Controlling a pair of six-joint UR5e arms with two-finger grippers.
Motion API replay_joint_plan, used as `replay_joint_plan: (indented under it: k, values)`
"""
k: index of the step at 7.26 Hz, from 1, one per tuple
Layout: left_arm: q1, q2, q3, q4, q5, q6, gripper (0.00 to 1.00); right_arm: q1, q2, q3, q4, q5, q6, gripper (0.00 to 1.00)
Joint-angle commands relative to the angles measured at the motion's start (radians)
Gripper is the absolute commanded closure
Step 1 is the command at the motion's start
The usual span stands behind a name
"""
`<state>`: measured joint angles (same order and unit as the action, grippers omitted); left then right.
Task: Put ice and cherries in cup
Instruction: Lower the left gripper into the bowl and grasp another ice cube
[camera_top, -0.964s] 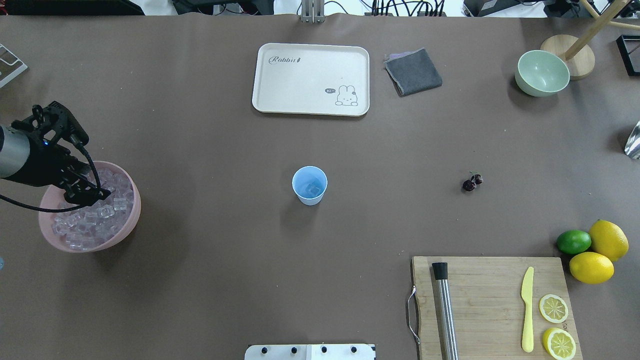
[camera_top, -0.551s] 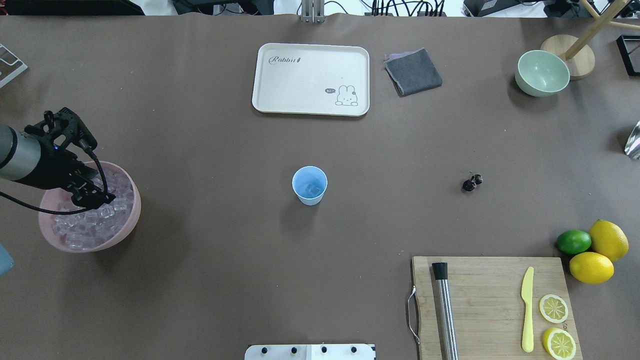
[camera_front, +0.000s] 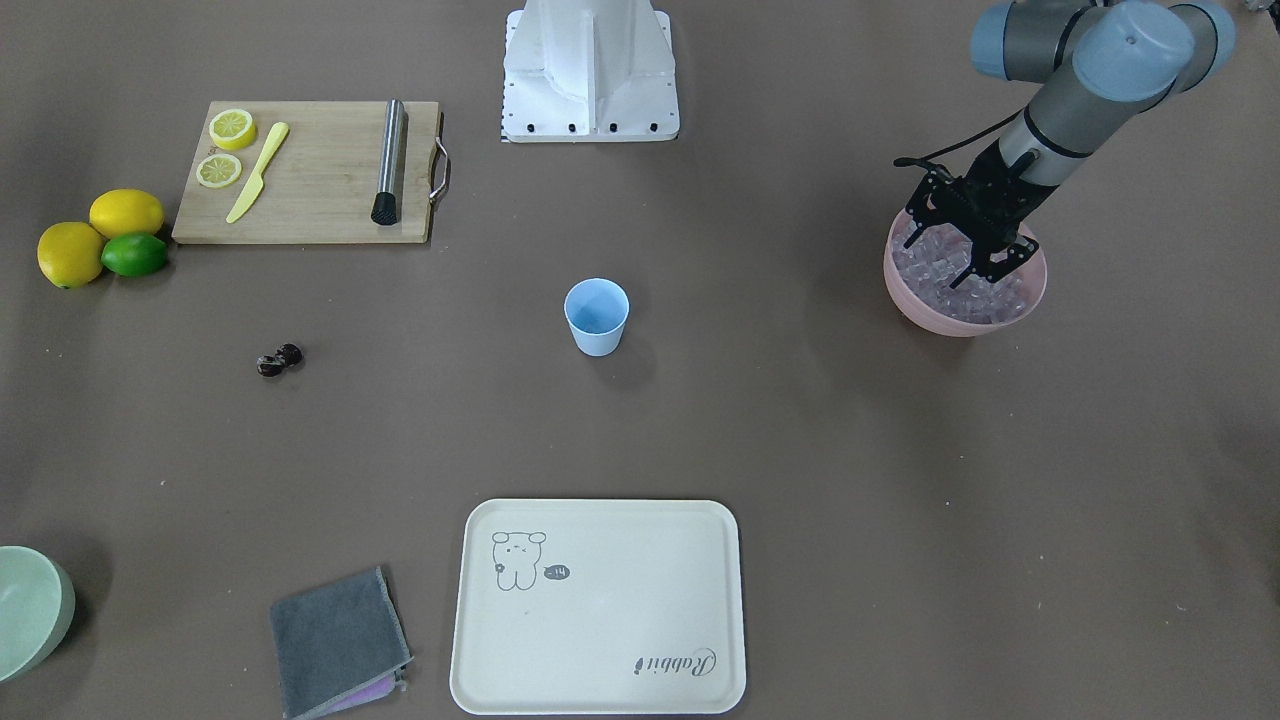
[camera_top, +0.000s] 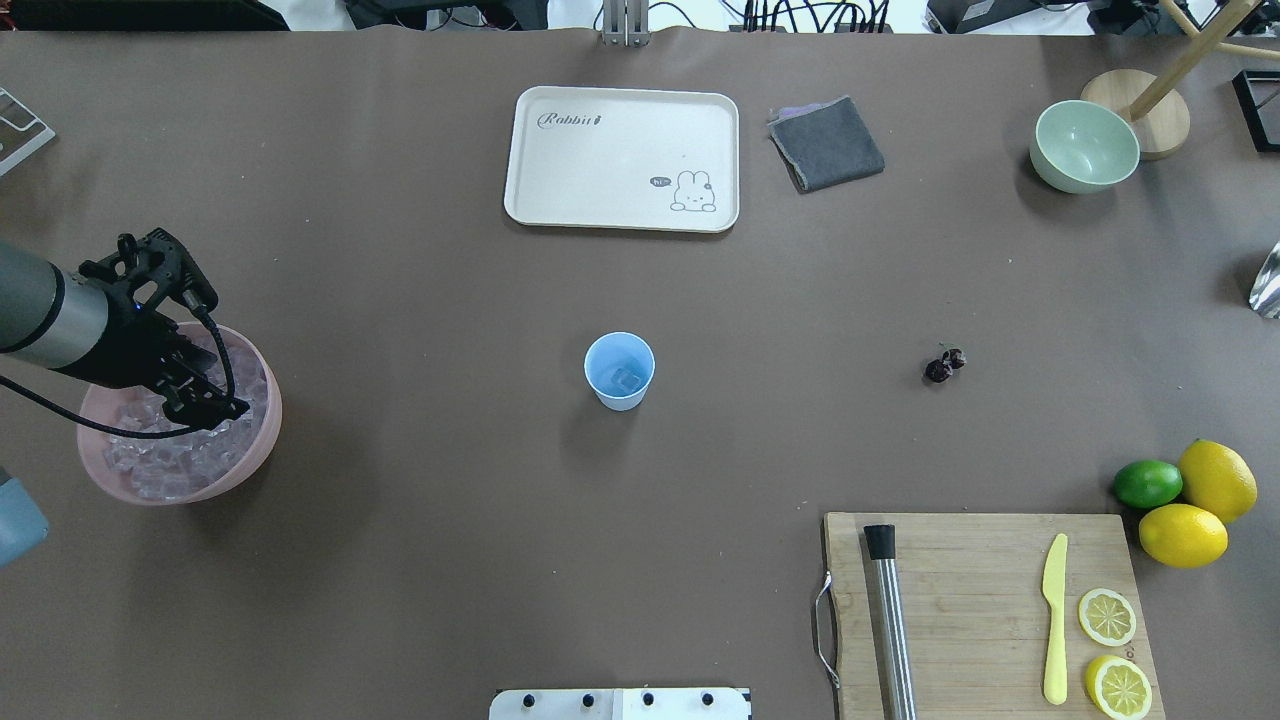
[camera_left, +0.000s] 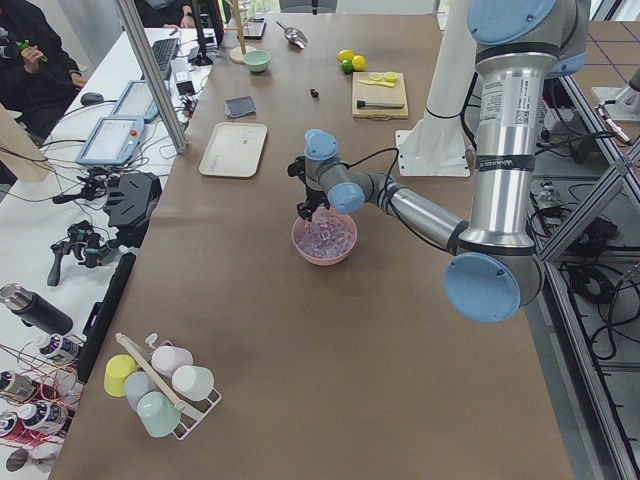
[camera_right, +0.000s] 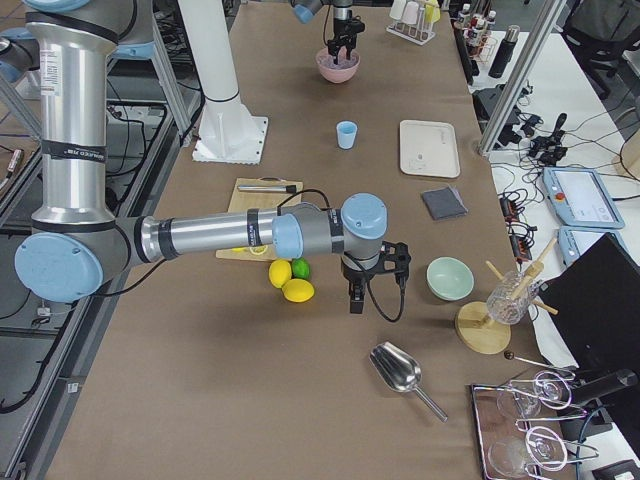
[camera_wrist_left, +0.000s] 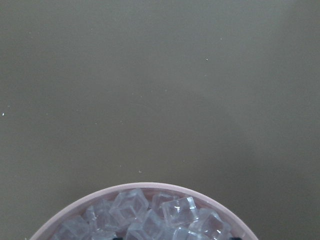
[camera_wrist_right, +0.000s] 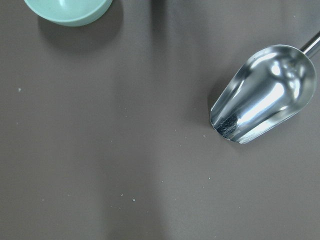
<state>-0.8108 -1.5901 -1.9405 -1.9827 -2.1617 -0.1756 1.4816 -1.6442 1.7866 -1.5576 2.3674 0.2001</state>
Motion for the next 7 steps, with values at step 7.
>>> replay_joint_plan:
  k: [7]
  values:
    - [0.007, 0.005, 0.068, -0.042, -0.012, 0.065, 0.29, 0.000, 0.006, 0.004, 0.007, -0.005, 0.001, 0.00]
